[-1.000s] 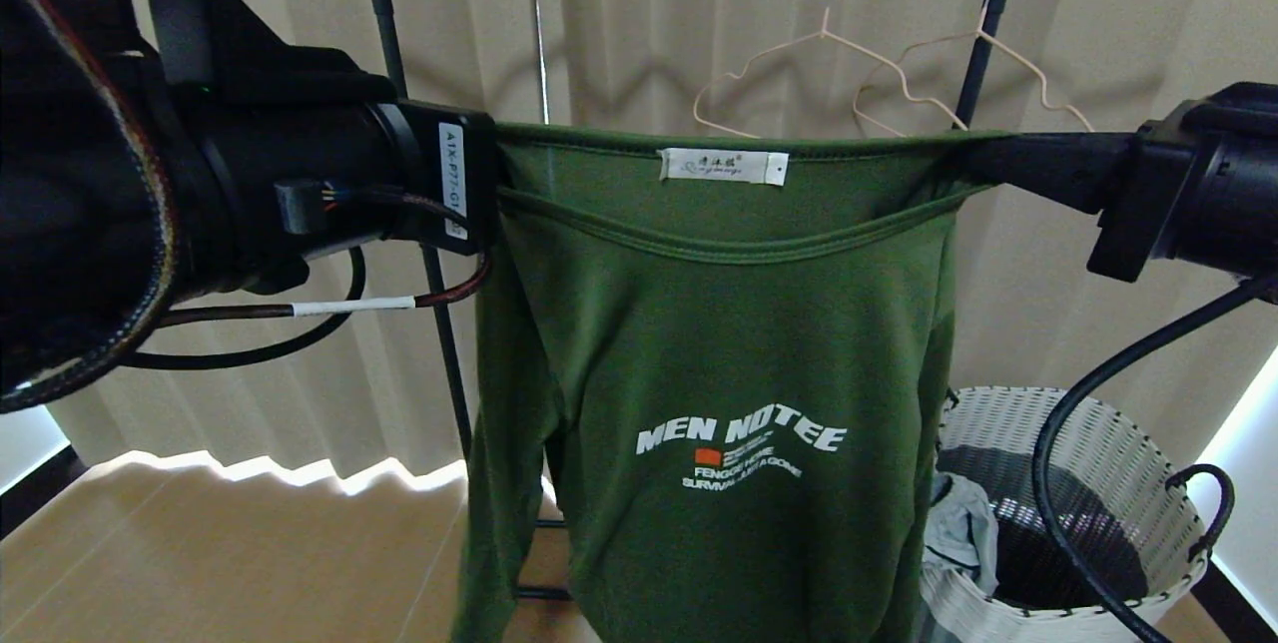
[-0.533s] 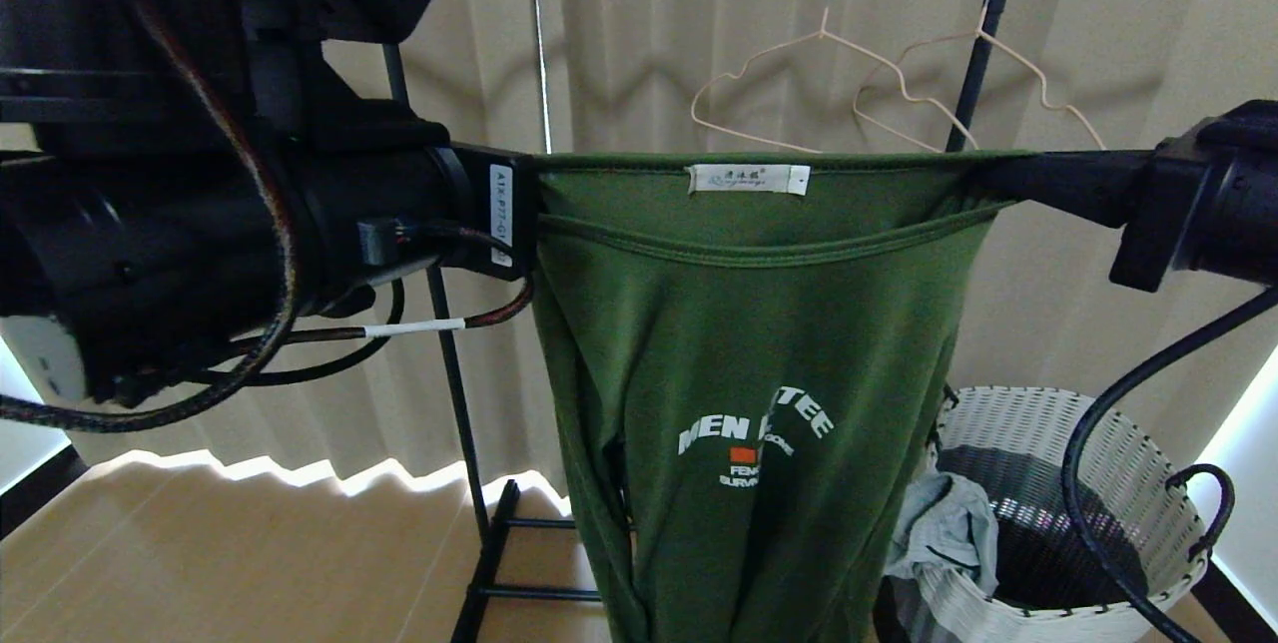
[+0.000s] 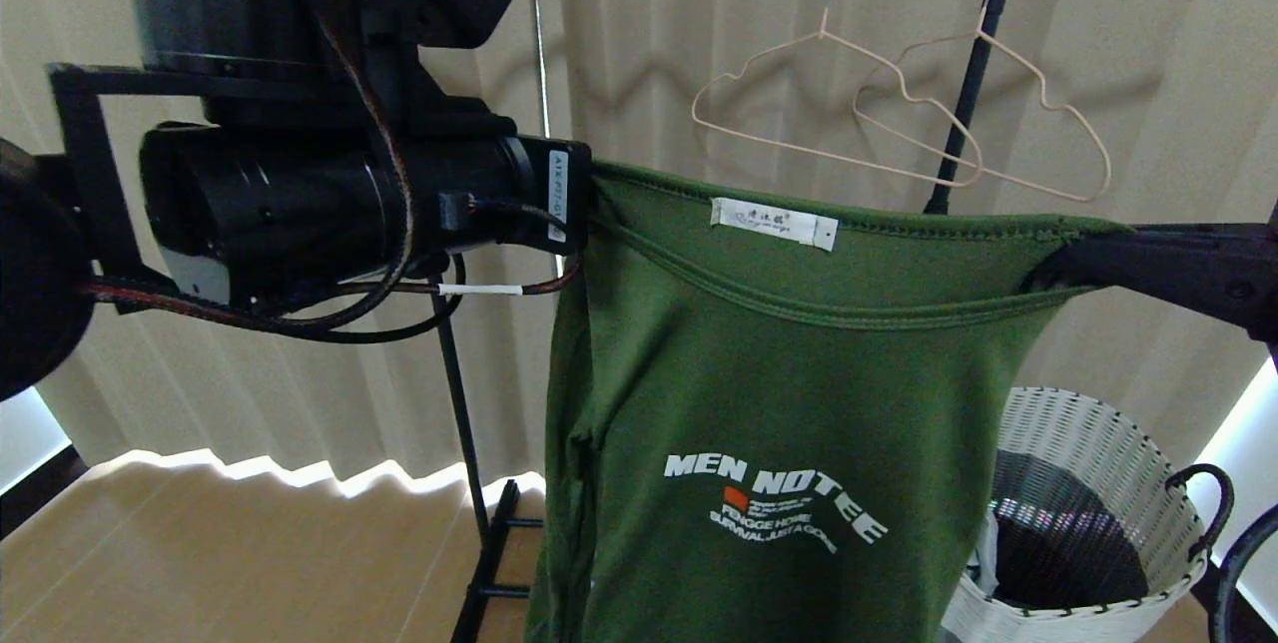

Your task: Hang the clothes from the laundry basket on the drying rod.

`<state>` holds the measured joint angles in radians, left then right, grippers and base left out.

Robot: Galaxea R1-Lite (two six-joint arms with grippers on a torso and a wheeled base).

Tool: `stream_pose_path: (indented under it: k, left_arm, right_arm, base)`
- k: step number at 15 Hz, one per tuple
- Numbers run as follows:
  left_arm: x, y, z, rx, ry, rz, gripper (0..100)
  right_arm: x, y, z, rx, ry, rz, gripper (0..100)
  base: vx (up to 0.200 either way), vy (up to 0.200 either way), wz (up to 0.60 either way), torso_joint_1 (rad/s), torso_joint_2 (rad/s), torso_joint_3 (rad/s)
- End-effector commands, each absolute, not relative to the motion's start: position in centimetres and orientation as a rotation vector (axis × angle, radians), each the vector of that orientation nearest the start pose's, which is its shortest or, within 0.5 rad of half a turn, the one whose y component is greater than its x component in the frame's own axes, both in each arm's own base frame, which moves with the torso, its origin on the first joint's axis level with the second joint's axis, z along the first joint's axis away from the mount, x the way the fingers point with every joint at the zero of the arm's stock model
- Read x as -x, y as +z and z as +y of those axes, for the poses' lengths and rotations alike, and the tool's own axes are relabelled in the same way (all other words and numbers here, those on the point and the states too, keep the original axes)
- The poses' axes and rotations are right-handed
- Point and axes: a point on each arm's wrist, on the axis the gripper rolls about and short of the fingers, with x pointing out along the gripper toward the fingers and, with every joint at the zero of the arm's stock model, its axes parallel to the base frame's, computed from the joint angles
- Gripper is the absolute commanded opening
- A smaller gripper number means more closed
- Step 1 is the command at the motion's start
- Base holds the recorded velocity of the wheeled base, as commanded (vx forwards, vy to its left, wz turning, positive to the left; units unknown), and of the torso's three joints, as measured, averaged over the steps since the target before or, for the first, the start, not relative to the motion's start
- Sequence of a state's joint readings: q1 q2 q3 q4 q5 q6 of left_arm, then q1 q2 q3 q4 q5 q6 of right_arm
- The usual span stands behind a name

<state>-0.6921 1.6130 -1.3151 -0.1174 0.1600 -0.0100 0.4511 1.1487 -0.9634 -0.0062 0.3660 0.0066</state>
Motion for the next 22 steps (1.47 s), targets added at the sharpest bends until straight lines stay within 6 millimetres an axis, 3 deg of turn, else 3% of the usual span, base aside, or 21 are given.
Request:
stream_pose_path:
  k: [1, 5, 8, 10, 13, 15, 20, 22]
  left_arm:
    - [-24.1, 29.7, -19.5, -0.071, -0.528, 0.184, 0]
    - [-23.8, 29.8, -18.1, -0.088, -0.499, 0.229, 0]
    - [-22.1, 30.5, -17.1, -0.082, -0.506, 0.249, 0]
    - [-20.3, 30.4, -16.8, -0.076, -0.577, 0.253, 0]
    - [-17.3, 28.5, -15.7, -0.088, -0.695, 0.306, 0]
    - [-16.6, 28.2, -15.5, -0.091, -0.72, 0.311, 0]
    - [-16.5, 28.8, -16.2, -0.067, -0.744, 0.245, 0]
    - [-18.1, 29.9, -16.6, -0.054, -0.711, 0.201, 0]
  right_arm:
    - [-13.9, 29.6, 7.7, 0.002, 0.815, 0.184, 0]
    - [-17.5, 28.5, 6.5, 0.103, 0.635, 0.212, 0]
    - [-20.9, 28.3, 7.3, 0.111, 0.603, 0.14, 0]
    - [-22.2, 28.5, 7.7, 0.09, 0.604, 0.12, 0]
    - [-22.9, 30.3, 8.8, -0.008, 0.634, 0.099, 0]
    - [-23.5, 30.6, 9.5, -0.036, 0.65, 0.105, 0]
    - [-23.3, 30.5, 9.5, -0.035, 0.648, 0.113, 0]
    - [-21.3, 31.5, 8.7, -0.032, 0.643, 0.137, 0]
  base:
    - [0.0, 0.0, 0.0, 0.0, 0.0, 0.0]
    - [0.0, 0.0, 0.0, 0.0, 0.0, 0.0]
    - [0.0, 0.0, 0.0, 0.0, 0.0, 0.0]
    - [0.0, 0.0, 0.0, 0.0, 0.0, 0.0]
    - [0.0, 0.0, 0.0, 0.0, 0.0, 0.0]
    - [0.0, 0.0, 0.0, 0.0, 0.0, 0.0]
    - [0.0, 0.0, 0.0, 0.0, 0.0, 0.0]
    - [0.0, 0.0, 0.0, 0.0, 0.0, 0.0]
